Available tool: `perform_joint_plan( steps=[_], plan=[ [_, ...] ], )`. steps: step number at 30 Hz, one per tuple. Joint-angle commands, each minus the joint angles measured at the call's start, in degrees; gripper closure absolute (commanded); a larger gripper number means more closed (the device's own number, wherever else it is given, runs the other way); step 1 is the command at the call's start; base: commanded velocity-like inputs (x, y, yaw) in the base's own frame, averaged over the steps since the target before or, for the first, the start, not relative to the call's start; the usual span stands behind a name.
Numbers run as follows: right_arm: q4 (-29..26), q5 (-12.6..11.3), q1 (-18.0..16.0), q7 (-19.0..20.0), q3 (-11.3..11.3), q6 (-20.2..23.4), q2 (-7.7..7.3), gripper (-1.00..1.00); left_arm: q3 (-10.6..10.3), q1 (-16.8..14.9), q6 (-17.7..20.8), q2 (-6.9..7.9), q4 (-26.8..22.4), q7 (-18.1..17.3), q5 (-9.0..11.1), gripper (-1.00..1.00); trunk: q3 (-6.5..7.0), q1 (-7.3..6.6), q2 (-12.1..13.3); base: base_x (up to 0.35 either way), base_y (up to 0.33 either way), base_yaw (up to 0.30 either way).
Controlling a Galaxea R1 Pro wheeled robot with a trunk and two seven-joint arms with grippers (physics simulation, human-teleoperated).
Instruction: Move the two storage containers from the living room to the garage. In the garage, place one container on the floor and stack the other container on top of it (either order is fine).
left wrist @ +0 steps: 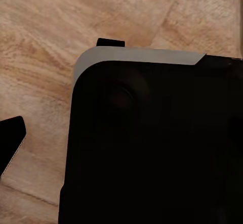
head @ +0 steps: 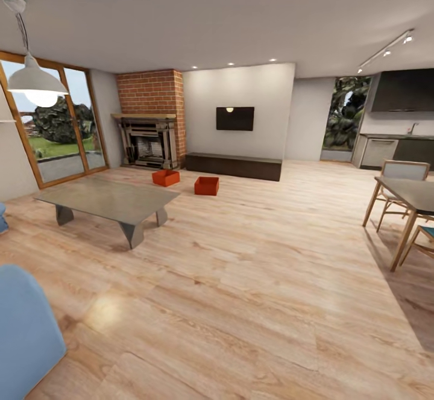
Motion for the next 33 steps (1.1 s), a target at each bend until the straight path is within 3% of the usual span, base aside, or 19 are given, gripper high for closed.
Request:
perform_joint_plan(
  steps=[1,33],
  plan=[
    [0.1,-0.56,-0.04,0.07,0.49,-0.26,0.01,-1.0,0.02,-0.02,-0.14,-0.01,0.02,-0.07,0.46,-1.0,-0.06,0.03,-0.03,0.323,0.0,0.0],
    [0.1,-0.56,-0.04,0.07,0.5,-0.26,0.09,-1.0,-0.14,-0.02,-0.06,-0.01,0.11,-0.1,0.38,-1.0,-0.06,0.03,-0.03,0.323,0.0,0.0]
  ],
)
